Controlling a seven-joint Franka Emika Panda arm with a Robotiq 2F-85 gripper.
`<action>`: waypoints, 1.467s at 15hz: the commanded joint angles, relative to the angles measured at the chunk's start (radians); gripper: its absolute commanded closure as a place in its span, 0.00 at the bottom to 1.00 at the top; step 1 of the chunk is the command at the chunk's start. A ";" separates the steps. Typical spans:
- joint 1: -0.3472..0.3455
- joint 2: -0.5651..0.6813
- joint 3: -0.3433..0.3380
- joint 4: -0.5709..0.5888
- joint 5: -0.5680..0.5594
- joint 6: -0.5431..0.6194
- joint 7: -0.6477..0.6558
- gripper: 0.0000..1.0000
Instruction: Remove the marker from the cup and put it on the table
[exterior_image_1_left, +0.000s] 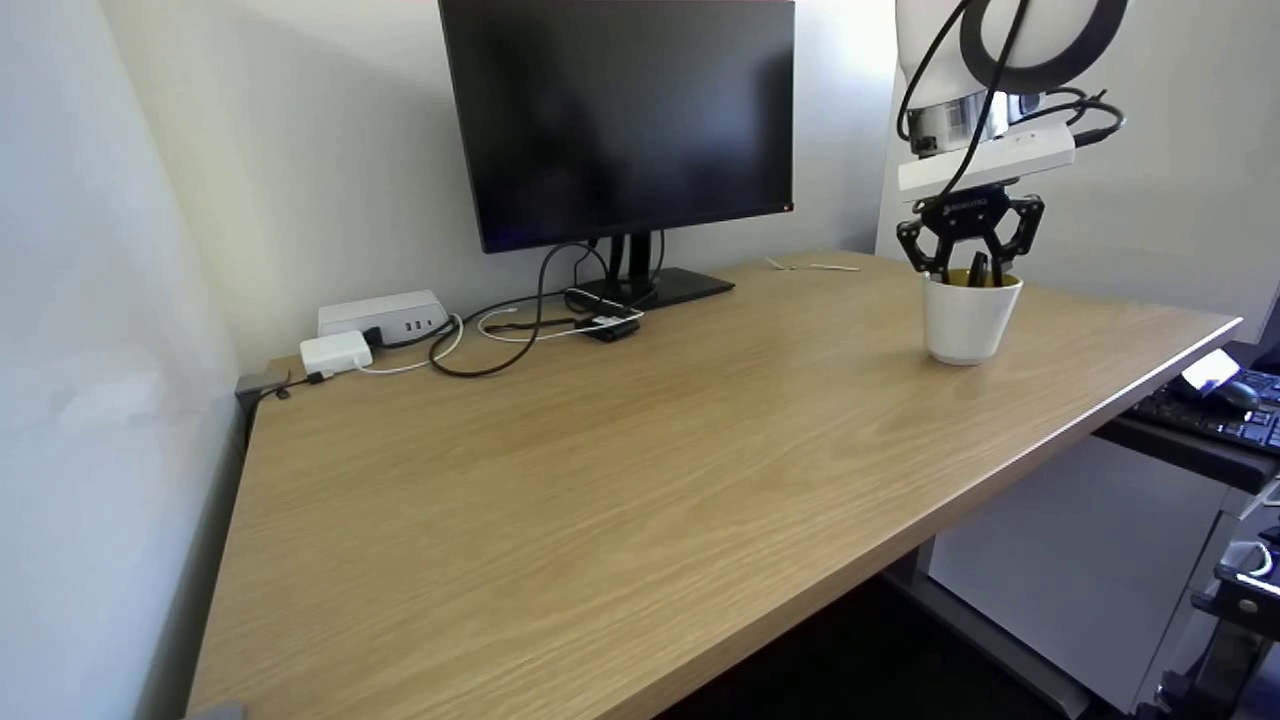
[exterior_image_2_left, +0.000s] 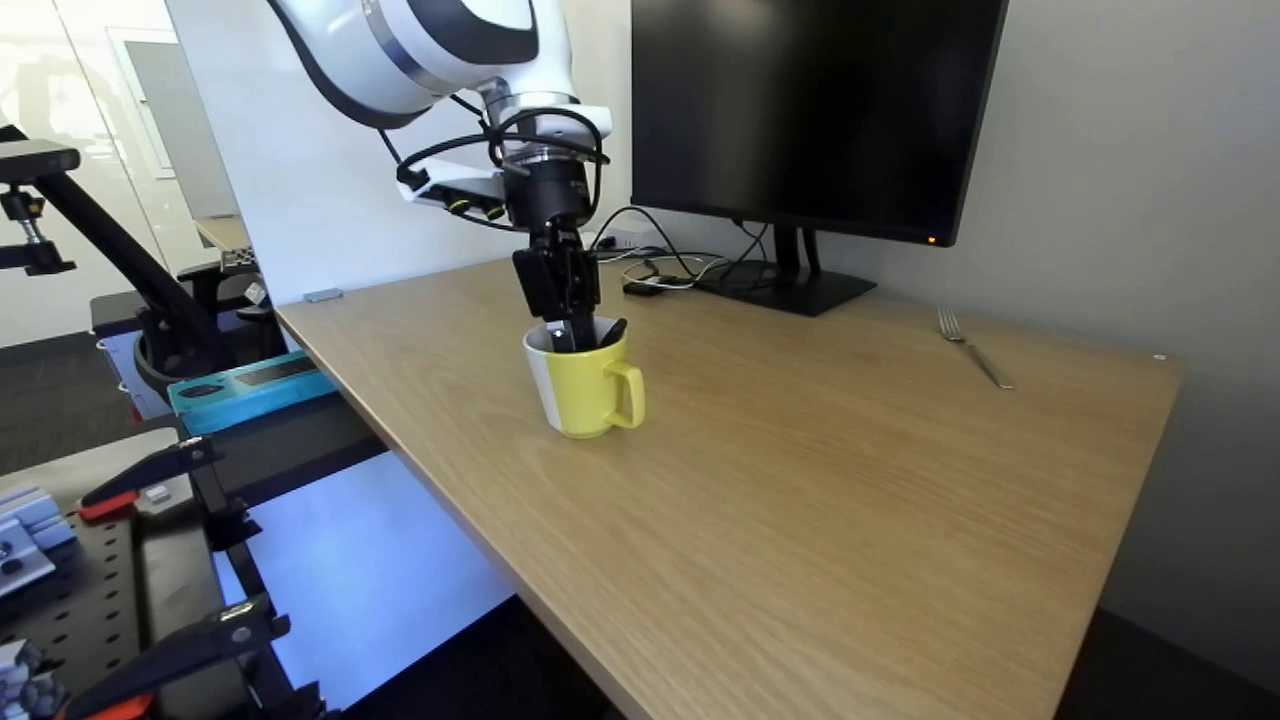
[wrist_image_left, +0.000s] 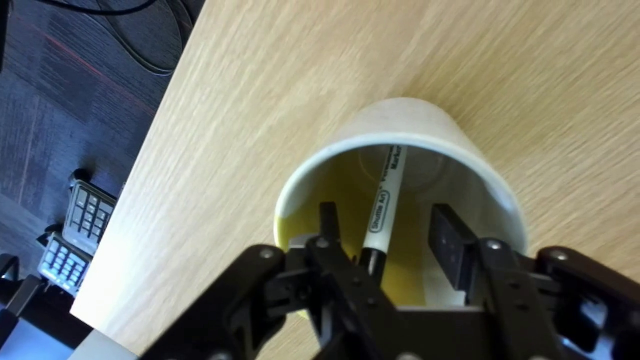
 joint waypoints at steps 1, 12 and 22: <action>0.032 0.026 -0.040 0.008 -0.044 0.049 0.045 0.49; 0.072 0.050 -0.107 0.006 -0.244 0.087 0.246 0.87; 0.060 0.014 -0.087 -0.011 -0.319 0.063 0.326 0.96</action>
